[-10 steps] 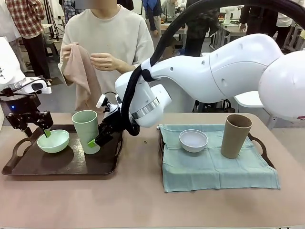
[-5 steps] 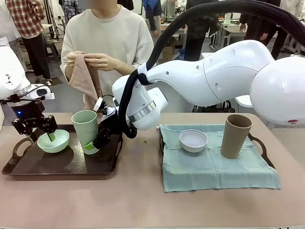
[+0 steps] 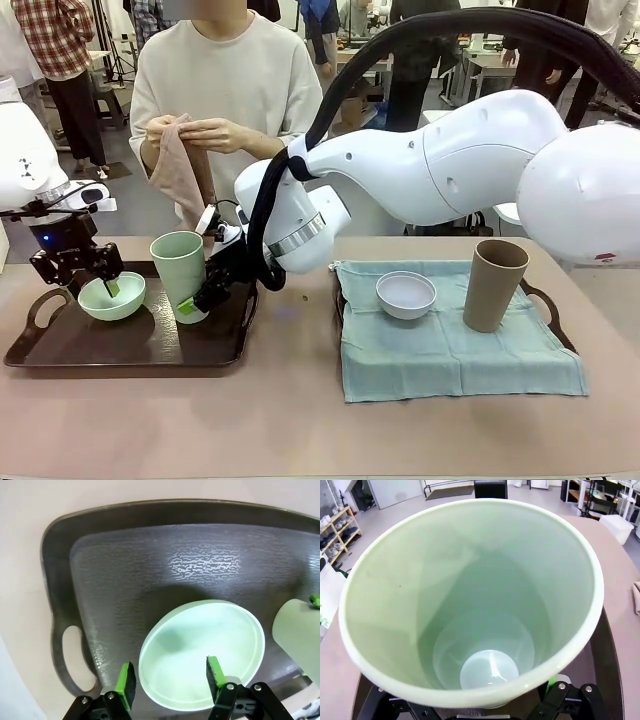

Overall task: Set up a tray with a mat and arrange the tableware.
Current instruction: Pick up the Picnic Bowl and Reusable plastic cup from the Handle tray in front of the human's position and hold them in the air, then place the Picnic Bowl and Reusable plastic cup back onto the Handle tray in front of the human's position.

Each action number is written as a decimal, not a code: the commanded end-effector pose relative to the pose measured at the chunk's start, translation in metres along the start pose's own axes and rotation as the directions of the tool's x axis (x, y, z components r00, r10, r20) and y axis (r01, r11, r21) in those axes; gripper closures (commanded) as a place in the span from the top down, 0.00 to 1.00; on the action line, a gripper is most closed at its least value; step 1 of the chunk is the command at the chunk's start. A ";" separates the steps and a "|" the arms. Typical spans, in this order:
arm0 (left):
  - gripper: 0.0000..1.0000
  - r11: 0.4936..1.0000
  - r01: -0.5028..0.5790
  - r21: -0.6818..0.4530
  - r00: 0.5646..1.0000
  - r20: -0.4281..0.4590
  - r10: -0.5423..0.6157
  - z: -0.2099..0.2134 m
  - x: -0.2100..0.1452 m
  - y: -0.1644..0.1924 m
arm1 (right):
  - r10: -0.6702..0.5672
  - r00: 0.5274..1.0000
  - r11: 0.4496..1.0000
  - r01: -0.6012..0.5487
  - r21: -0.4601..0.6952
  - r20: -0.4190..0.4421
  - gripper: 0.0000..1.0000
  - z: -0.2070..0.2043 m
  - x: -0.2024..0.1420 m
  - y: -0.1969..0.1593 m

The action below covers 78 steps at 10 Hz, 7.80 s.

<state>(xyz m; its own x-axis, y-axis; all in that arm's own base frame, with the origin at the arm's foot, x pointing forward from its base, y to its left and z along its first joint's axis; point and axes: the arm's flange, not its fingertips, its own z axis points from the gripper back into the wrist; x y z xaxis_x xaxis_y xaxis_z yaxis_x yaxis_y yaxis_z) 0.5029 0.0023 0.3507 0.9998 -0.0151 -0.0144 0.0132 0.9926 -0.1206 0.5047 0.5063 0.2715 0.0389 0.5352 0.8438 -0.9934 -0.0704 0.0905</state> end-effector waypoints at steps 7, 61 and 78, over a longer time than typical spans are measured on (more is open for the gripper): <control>0.00 0.998 -0.060 0.007 0.998 -0.016 0.060 0.001 0.007 0.004 | 0.086 0.996 0.996 -0.086 0.008 0.012 0.21 0.001 0.000 0.000; 0.00 0.997 -0.007 0.077 0.994 0.110 -0.002 0.193 -0.094 -0.018 | 0.207 0.978 0.973 -0.203 -0.110 0.023 0.01 0.144 0.151 0.078; 0.04 1.000 0.015 -0.021 0.998 0.064 -0.014 0.071 -0.035 0.012 | 0.113 0.989 0.988 -0.122 0.092 0.096 0.80 0.057 0.042 0.038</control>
<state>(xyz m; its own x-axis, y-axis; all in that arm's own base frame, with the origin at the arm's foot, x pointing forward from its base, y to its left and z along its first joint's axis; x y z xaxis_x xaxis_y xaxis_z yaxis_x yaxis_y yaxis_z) 0.4631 0.0239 0.4281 0.9990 -0.0146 0.0432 0.0200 0.9917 -0.1272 0.4723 0.4799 0.3441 -0.0508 0.4611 0.8859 -0.9787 -0.1996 0.0478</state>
